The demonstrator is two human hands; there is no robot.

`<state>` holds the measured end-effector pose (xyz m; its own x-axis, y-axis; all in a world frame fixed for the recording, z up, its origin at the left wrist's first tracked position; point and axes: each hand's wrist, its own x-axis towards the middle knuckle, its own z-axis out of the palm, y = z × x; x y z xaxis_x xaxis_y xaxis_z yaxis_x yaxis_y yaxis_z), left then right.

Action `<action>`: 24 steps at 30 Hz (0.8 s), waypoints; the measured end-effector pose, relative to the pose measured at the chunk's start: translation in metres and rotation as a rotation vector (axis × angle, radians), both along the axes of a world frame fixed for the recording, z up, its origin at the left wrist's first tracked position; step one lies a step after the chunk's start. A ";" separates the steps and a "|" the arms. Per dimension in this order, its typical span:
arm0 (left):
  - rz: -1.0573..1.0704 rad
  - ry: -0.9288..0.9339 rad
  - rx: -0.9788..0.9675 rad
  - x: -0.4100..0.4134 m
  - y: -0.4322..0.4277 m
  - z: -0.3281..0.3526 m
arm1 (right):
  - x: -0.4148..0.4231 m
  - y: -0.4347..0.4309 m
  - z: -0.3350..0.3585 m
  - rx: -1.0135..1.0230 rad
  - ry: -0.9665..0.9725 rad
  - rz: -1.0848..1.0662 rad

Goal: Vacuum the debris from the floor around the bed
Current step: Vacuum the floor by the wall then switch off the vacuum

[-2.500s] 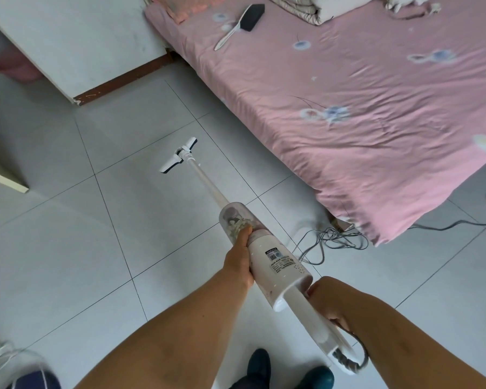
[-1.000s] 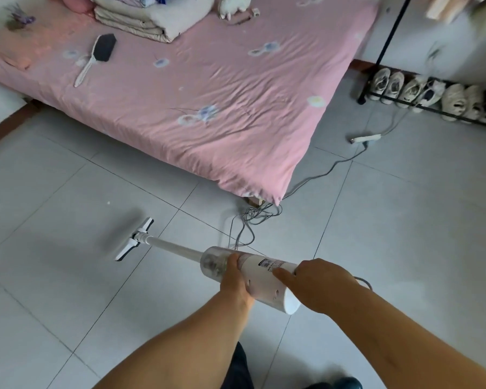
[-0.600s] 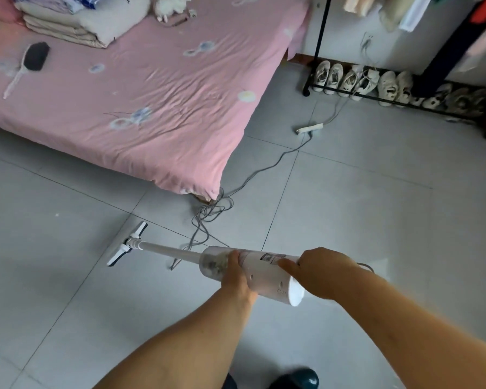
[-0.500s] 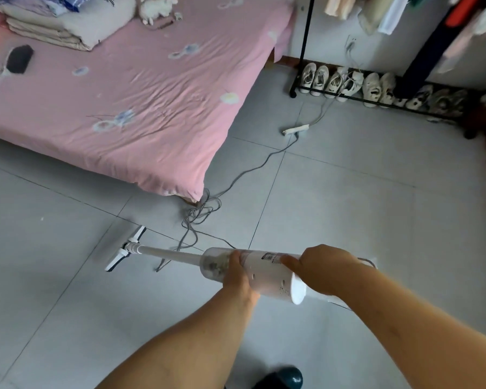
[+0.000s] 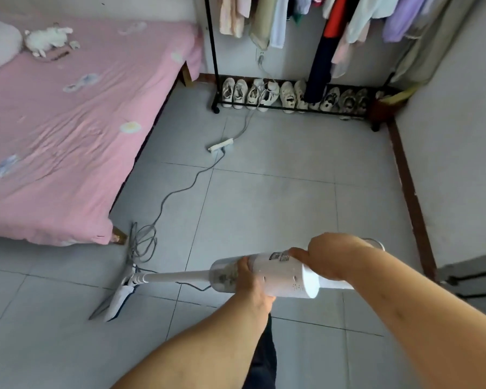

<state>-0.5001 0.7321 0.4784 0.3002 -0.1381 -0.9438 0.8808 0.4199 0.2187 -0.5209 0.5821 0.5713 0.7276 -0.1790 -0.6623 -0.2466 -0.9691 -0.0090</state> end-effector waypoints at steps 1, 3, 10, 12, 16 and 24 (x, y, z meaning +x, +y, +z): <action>-0.003 -0.007 -0.005 0.004 -0.018 0.002 | 0.003 -0.017 0.000 -0.005 0.005 -0.011; -0.052 -0.047 0.002 0.016 -0.060 -0.005 | 0.012 -0.060 -0.002 -0.013 -0.002 -0.023; -0.113 -0.046 0.011 0.069 -0.212 -0.005 | 0.049 -0.200 0.005 -0.059 -0.053 -0.106; -0.076 0.015 0.026 0.083 -0.246 -0.006 | 0.058 -0.233 0.007 -0.053 -0.055 -0.140; -0.067 0.014 0.054 0.108 -0.316 -0.002 | 0.078 -0.304 0.008 -0.062 -0.060 -0.133; -0.021 -0.098 0.022 0.189 -0.431 0.000 | 0.156 -0.425 0.004 -0.015 -0.084 -0.045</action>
<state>-0.3114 0.3012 0.4783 0.3888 -0.1250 -0.9128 0.8634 0.3953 0.3136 -0.3652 0.1569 0.5751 0.7711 -0.2222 -0.5967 -0.2891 -0.9572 -0.0172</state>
